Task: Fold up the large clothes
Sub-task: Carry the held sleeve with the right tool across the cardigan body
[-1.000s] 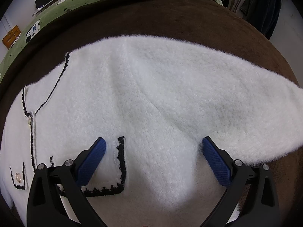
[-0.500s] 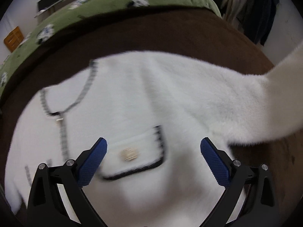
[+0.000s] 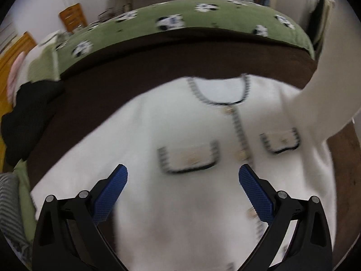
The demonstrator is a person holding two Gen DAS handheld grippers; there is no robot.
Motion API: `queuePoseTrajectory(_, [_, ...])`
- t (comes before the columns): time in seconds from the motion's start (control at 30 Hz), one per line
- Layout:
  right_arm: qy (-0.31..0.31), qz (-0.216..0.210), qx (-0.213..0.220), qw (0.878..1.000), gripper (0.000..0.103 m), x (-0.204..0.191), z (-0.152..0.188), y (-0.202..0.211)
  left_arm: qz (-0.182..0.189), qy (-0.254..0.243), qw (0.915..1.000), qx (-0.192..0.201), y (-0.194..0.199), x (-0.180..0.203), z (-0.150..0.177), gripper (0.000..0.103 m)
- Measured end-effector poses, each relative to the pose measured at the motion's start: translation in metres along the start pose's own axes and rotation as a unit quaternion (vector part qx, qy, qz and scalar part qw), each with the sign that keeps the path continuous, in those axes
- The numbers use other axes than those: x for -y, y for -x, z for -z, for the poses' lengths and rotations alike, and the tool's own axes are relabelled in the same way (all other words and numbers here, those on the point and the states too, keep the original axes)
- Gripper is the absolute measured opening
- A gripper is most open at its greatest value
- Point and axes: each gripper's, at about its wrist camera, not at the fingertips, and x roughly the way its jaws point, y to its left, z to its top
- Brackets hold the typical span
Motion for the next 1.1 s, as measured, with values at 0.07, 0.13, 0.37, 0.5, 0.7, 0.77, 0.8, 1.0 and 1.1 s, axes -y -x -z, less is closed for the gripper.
queuePoseTrajectory(0.07, [0.012,-0.016,-0.001,1.000,0.012,-0.032,-0.005,-0.010,0.005,0.004,0.9999,-0.009,0.000,-0.019,0.012,0.097])
queuePoseTrajectory(0.13, [0.027,-0.035,-0.005,0.999,0.012,-0.064,-0.006,-0.019,0.012,0.004,0.9997,-0.019,-0.005,-0.039,0.027,0.097])
queuePoseTrajectory(0.37, [0.068,-0.087,-0.019,0.994,0.012,-0.148,0.004,-0.043,0.038,-0.034,0.9984,-0.025,-0.032,-0.036,0.069,0.097])
queuePoseTrajectory(0.5, [0.076,-0.105,-0.023,0.991,0.011,-0.179,0.015,-0.054,0.044,-0.071,0.9961,-0.027,-0.051,-0.016,0.088,0.097])
queuePoseTrajectory(0.7, [0.082,-0.110,-0.044,0.990,0.011,-0.202,0.037,-0.072,0.045,-0.105,0.9921,-0.051,-0.083,0.007,0.110,0.097])
queuePoseTrajectory(0.77, [0.086,-0.113,-0.053,0.988,0.011,-0.211,0.045,-0.079,0.049,-0.103,0.9912,-0.067,-0.094,0.008,0.117,0.097])
queuePoseTrajectory(0.8, [0.087,-0.116,-0.059,0.988,0.011,-0.216,0.048,-0.083,0.057,-0.092,0.9917,-0.070,-0.098,0.004,0.119,0.097])
queuePoseTrajectory(1.0, [0.097,-0.133,-0.086,0.983,0.011,-0.244,0.067,-0.101,0.090,-0.078,0.9910,-0.061,-0.101,-0.006,0.120,0.098])
queuePoseTrajectory(1.1, [0.103,-0.148,-0.096,0.979,0.011,-0.263,0.075,-0.109,0.099,-0.080,0.9902,-0.058,-0.103,-0.009,0.120,0.098])
